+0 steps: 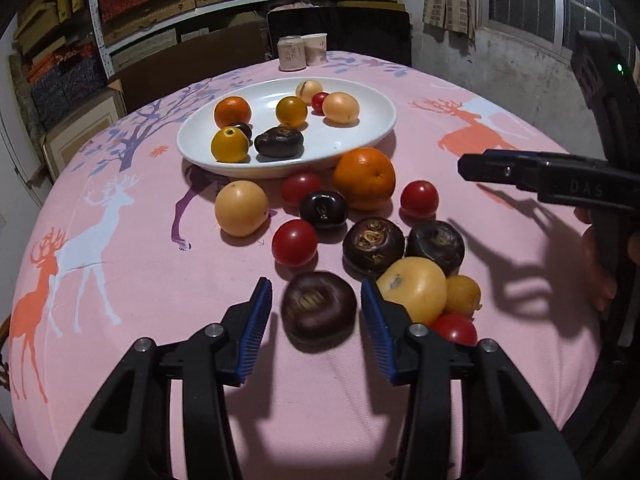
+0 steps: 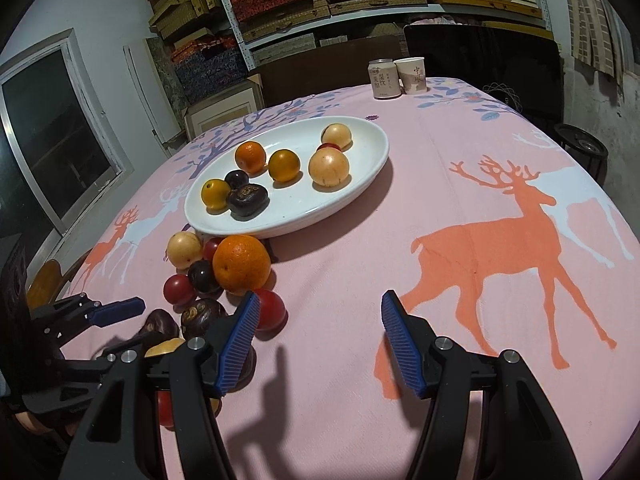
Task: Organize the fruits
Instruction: 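Grasp a dark purple fruit with the left tool while the right tool grasps a red tomato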
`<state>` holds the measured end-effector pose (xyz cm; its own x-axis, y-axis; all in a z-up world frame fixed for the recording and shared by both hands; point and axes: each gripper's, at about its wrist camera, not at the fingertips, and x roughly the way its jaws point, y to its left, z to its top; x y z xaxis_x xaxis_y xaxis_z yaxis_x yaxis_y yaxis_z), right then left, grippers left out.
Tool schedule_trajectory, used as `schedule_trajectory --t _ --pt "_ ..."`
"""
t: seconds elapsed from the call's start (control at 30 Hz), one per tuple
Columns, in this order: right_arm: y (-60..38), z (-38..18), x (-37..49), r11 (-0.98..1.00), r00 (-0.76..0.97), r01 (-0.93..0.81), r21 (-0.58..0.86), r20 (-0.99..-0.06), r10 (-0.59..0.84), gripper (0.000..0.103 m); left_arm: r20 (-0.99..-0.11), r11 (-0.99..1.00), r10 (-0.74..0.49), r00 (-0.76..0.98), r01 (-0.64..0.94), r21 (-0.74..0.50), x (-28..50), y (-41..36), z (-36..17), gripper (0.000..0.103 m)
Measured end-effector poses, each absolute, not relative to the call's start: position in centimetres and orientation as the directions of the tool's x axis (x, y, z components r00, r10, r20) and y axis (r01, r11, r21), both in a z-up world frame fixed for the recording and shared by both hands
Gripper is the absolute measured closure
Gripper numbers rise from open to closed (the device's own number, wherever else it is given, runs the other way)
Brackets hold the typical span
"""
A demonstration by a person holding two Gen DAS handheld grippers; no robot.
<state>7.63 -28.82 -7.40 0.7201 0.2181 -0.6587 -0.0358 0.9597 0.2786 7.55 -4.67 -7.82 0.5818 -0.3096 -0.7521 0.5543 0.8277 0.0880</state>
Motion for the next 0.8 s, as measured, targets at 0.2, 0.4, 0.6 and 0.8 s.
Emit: schedule_trajectory --t 0.2,0.4,0.6,0.8 --pt "-29.0 -8.0 7.7 0.957 0.711 -0.027 0.290 -0.667 0.222 0.039 -0.792 0.832 -0.356 0.496 0.553 -0.027 9.2 -3.7 -8.6 0.057" --pt "-29.1 -8.0 7.6 0.957 0.713 -0.028 0.290 -0.665 0.222 0.039 -0.808 0.831 -0.323 0.493 0.557 0.008 9.2 -4.1 -9.2 0.057" --pt "-28.8 -8.0 7.7 0.958 0.706 -0.043 0.284 -0.670 0.231 0.039 -0.769 0.828 -0.356 0.531 0.561 0.004 8.6 -3.8 -8.4 0.062" --pt "-26.8 -7.7 8.4 0.958 0.683 -0.120 0.260 -0.678 0.270 0.039 -0.699 0.874 -0.419 0.580 0.465 -0.138 9.4 -0.4 -7.0 0.062"
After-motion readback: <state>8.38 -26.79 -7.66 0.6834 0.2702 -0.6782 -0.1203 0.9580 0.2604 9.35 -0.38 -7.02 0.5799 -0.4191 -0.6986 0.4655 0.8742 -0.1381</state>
